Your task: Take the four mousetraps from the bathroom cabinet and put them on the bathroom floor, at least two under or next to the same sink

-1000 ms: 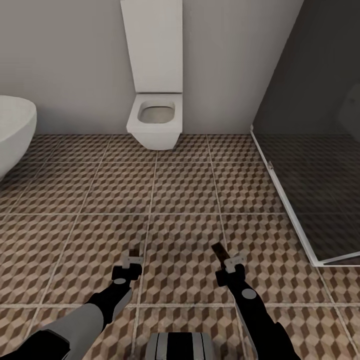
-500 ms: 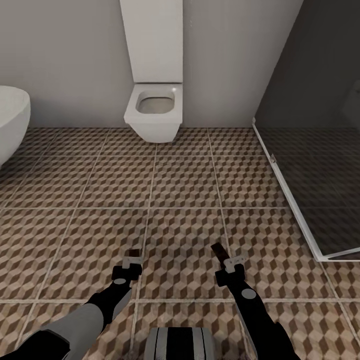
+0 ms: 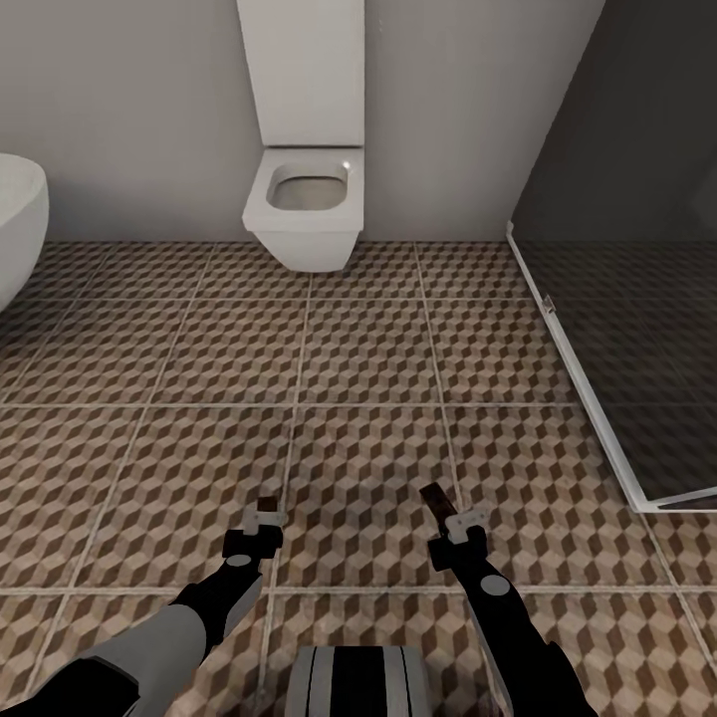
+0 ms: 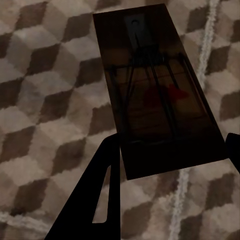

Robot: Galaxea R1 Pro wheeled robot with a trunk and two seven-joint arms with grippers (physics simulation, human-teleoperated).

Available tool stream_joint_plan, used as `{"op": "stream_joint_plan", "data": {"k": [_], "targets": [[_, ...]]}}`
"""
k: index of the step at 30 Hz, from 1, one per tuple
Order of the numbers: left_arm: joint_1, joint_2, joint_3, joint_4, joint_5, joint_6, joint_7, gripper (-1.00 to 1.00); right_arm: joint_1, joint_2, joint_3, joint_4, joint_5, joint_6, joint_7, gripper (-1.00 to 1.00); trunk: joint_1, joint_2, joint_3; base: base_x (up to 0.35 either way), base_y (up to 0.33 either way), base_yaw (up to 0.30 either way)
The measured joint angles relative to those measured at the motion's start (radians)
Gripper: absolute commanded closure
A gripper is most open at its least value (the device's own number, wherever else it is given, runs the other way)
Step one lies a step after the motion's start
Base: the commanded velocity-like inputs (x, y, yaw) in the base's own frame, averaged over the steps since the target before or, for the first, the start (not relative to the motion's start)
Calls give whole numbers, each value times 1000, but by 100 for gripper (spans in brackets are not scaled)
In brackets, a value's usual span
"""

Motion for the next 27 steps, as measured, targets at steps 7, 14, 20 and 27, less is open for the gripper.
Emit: {"op": "stream_joint_plan", "data": {"k": [7,14,20,27], "targets": [[0,0,0,-1,0,1,0,100,0,0,1,1,0,0,0,100,0,0,0,89,55,0],[-1,0,0,-1,0,1,0,100,0,0,2,1,0,-1,0,100,0,0,0,245,201,0],[0,0,0,-1,0,1,0,100,0,0,3,1,0,-1,0,100,0,0,0,264,235,0],[0,0,0,-1,0,1,0,100,0,0,3,1,0,-1,0,100,0,0,0,266,237,0]]}}
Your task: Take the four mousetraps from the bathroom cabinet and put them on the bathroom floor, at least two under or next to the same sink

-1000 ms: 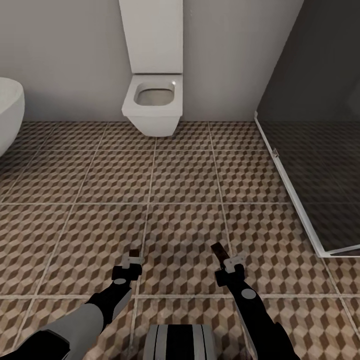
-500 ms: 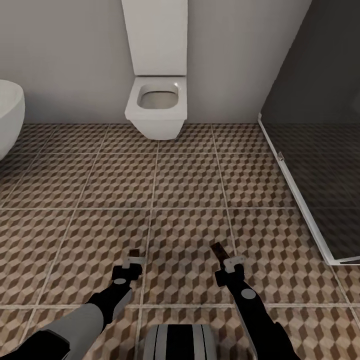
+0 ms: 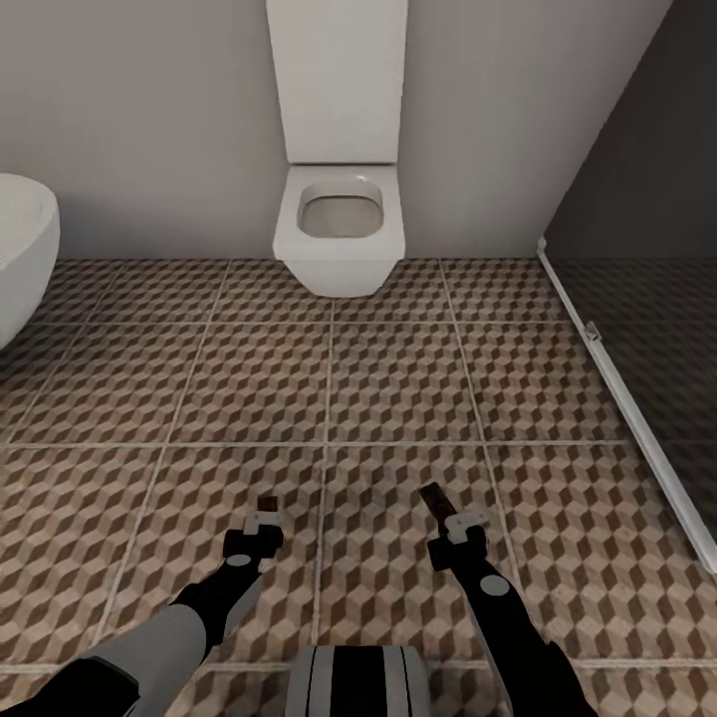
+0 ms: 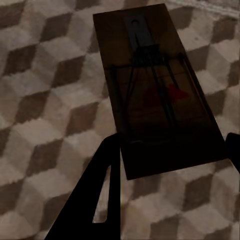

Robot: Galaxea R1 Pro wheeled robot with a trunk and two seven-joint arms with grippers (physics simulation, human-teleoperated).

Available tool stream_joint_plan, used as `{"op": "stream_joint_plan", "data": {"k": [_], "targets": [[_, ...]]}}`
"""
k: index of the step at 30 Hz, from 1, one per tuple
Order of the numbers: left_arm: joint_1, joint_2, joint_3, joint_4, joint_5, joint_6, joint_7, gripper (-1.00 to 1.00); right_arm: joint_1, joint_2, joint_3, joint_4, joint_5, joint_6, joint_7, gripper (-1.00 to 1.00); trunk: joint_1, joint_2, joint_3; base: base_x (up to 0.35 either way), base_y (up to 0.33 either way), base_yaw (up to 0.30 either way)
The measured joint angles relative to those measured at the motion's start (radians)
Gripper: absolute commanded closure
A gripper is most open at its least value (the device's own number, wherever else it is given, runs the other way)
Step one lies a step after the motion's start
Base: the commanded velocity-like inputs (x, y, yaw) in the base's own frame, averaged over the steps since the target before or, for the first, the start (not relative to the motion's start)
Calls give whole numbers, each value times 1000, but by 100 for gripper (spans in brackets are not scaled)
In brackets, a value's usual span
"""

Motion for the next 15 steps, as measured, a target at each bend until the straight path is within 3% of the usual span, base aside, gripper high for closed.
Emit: {"op": "stream_joint_plan", "data": {"k": [9,15], "targets": [[0,0,0,1,0,1,0,100,0,0,0,0,0,0,0,100,0,0,0,266,201,0],[0,-1,0,1,0,1,0,100,0,0,0,0,0,0,0,100,0,0,0,268,46,0]]}}
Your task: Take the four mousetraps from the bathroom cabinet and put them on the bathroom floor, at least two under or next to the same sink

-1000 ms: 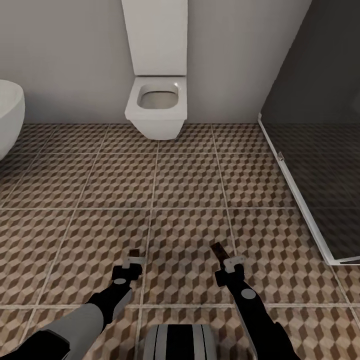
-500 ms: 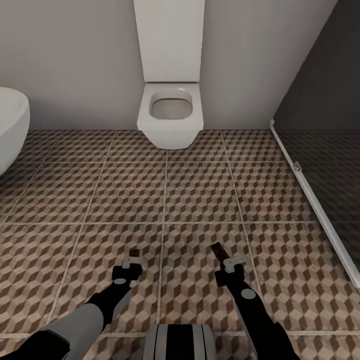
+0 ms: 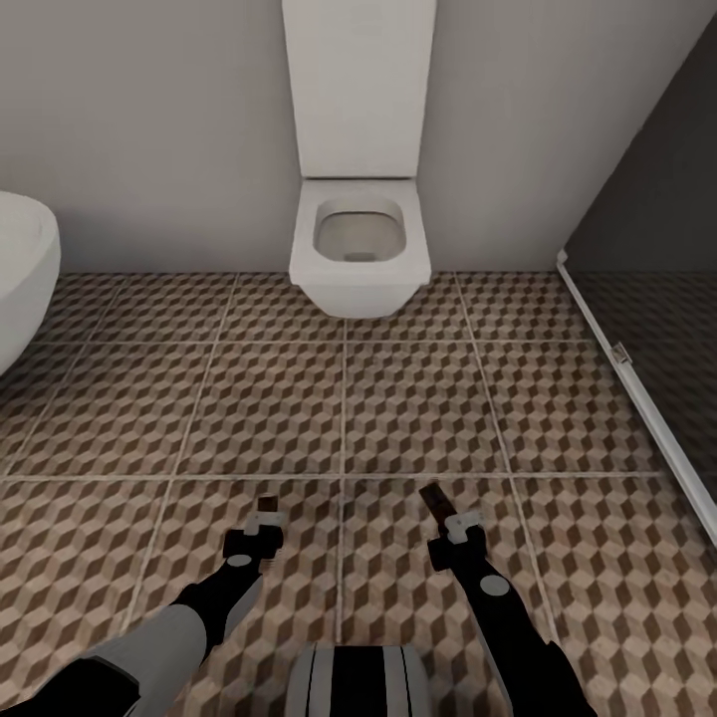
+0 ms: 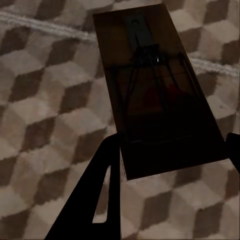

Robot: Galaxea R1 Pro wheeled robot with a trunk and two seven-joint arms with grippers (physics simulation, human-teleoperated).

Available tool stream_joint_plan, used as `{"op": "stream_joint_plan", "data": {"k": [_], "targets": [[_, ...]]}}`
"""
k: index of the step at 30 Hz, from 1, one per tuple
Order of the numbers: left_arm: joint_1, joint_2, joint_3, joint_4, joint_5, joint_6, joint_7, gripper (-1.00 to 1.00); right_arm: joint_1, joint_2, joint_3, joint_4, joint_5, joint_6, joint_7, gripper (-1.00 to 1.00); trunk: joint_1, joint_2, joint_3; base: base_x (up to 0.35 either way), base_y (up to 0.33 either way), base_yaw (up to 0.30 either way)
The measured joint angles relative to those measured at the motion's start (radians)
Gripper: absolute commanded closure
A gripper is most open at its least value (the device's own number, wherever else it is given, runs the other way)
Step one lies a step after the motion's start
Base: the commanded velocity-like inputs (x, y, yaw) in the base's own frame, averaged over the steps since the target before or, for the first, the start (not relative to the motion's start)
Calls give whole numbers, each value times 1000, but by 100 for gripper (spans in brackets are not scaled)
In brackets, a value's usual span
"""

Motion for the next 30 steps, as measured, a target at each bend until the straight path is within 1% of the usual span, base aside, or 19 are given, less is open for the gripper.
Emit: {"op": "stream_joint_plan", "data": {"k": [30], "targets": [[0,0,0,0,0,0,0,100,0,0,0,0,1,0,0,100,0,0,0,271,1,0]]}}
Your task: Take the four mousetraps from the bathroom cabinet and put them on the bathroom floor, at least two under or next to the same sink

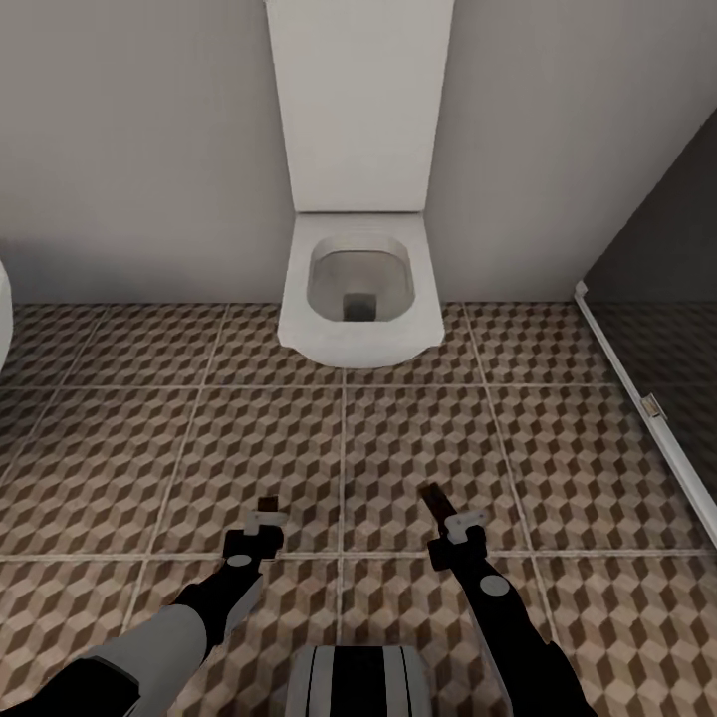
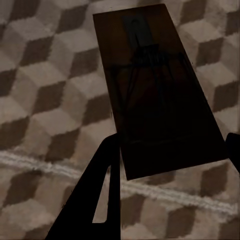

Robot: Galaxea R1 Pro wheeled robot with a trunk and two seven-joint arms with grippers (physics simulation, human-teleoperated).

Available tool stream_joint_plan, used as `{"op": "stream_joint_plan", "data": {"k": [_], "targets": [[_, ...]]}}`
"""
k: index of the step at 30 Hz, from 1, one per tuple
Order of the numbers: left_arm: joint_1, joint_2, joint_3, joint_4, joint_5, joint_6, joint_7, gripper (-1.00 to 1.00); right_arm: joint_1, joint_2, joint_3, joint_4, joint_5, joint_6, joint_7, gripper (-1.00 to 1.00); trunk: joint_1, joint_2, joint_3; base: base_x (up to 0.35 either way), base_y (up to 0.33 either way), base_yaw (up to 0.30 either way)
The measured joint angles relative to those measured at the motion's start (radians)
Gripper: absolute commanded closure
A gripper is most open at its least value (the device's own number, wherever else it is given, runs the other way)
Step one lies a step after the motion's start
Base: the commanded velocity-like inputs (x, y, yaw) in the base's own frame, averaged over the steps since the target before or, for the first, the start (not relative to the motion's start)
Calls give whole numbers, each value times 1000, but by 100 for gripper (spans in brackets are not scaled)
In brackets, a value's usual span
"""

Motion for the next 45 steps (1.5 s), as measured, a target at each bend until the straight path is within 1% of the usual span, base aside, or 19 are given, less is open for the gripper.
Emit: {"op": "stream_joint_plan", "data": {"k": [32,45], "targets": [[0,0,0,0,0,0,0,100,0,1,2,0,0,0,0,100,0,0,0,263,0,0],[0,0,-1,0,0,0,0,100,0,1,2,1,0,0,0,100,0,0,0,45,0,0]]}}
